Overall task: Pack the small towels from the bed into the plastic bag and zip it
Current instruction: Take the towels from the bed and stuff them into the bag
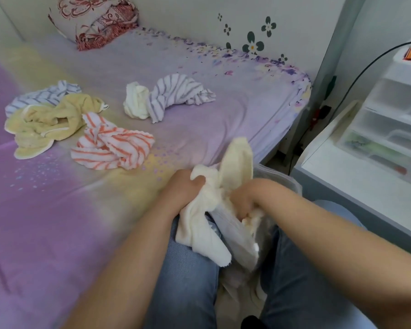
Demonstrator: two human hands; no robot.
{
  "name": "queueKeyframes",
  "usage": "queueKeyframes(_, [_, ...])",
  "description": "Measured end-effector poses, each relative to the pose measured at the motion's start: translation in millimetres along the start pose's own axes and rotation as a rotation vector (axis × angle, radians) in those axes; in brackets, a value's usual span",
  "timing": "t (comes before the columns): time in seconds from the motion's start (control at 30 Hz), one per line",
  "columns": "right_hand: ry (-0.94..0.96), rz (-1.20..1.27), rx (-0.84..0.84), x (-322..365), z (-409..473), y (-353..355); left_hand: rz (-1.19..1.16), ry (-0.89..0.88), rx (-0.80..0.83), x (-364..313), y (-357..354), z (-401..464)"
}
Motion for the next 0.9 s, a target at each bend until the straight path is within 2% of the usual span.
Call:
queueKeyframes(0.13, [-0.100, 0.048, 0.003, 2.5, 18.6, -4.9, -0.043, 0.007, -0.013, -1.7, -2.5, -5.9])
queueKeyframes(0.2, [-0.061, 0.121, 0.047, 3.8, 24.8, -7.4, -0.071, 0.036, -0.008, 4.3, -1.2, -9.9])
queueKeyframes(0.3, [0.029, 0.261, 0.251, 3.4, 19.5, -14.2, -0.155, 0.084, -0.015, 14.9, 0.8, -11.3])
queueKeyframes(0.4, [0.076, 0.343, 0.211, -10.3, 12.5, -5.4, -0.197, 0.094, 0.000, 17.4, -1.2, -9.2])
queueKeyframes(0.53, [0.079, 0.145, 0.266, -9.2, 12.1, -31.5, -0.206, 0.098, -0.025, 16.9, -1.7, -10.3])
queueKeyframes(0.6, [0.060, 0.033, 0.195, 0.5, 17.7, -39.3, -0.226, 0.089, -0.061, 16.4, -0.6, -10.9])
queueKeyframes(0.7, [-0.004, -0.005, -0.113, 2.4, 31.2, -30.7, -0.223, 0.076, -0.113, 17.8, 2.1, -10.6])
queueKeyframes(0.73, [0.007, -0.006, -0.132, 4.7, 33.2, -32.3, -0.219, 0.079, -0.117, 18.1, 2.3, -10.4])
queueKeyframes(0.83, [0.069, 0.054, 0.135, 0.8, 38.4, -53.1, -0.198, 0.078, -0.097, 16.6, 0.9, -9.6])
queueKeyframes(0.9, [0.047, 0.194, 0.190, -16.3, 17.1, -42.9, -0.196, 0.085, -0.080, 15.2, 0.9, -7.5])
Point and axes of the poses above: each hand's wrist, its own z-axis towards the middle knuckle, its own y-axis out of the back of the hand, x = y × z, the point moved 8 cm from there along z, towards the middle knuckle, and after that the axes turned 4 degrees about z, right-handed, at the moved point
